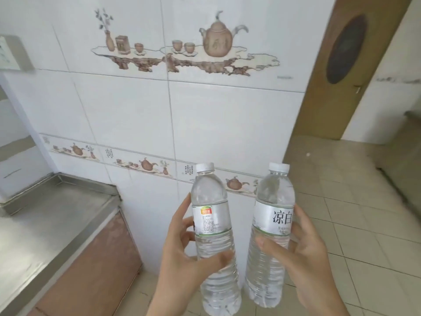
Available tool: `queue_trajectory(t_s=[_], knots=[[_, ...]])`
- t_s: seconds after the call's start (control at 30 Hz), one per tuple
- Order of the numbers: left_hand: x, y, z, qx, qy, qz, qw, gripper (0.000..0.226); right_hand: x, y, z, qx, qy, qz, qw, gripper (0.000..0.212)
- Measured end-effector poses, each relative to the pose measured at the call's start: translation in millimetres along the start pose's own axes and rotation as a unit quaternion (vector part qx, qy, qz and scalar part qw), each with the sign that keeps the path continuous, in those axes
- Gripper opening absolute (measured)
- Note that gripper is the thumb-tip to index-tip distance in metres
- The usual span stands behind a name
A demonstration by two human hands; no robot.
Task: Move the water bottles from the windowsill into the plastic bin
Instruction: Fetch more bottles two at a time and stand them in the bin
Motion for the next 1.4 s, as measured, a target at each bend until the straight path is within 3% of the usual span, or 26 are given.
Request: queue_trajectory(t_s=[0.23, 0.47, 0.67, 0.8, 1.07, 1.4], knots=[[11.4, 124.5, 11.4, -0.025, -0.025, 0.141, 0.989, 0.108, -4.6, -118.1, 5.3, -0.02, 0.003, -0.148, 0.989, 0.098], [49.0, 257.6, 29.0, -0.055, -0.023, 0.299, 0.952, 0.109, 14.2, -213.6, 5.1, -0.042, 0.012, -0.29, 0.956, 0.104], [97.0, 360.9, 45.6, -0.073, -0.029, 0.383, 0.92, 0.107, 54.7, -273.2, 16.0, -0.059, -0.008, -0.389, 0.919, 0.103], [127.8, 419.9, 46.0, -0.084, -0.034, 0.43, 0.898, 0.105, 80.1, -304.7, 22.9, -0.069, -0.023, -0.438, 0.896, 0.091], [157.8, 536.5, 70.5, -0.105, -0.061, 0.464, 0.878, 0.105, 134.4, -380.8, 17.9, -0.057, -0.016, -0.479, 0.876, 0.095], [197.4, 727.9, 96.3, -0.098, -0.052, 0.459, 0.881, 0.106, 237.3, -548.3, 12.4, -0.067, -0.022, -0.478, 0.876, 0.084]])
Point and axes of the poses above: each hand's wrist, its own x-axis towards the middle knuckle, its own y-axis out of the palm, z = x × y, the point moved 6 cm from there along x, towards the middle knuckle, and after that the axes turned 2 degrees about -z, right-handed, at the moved point
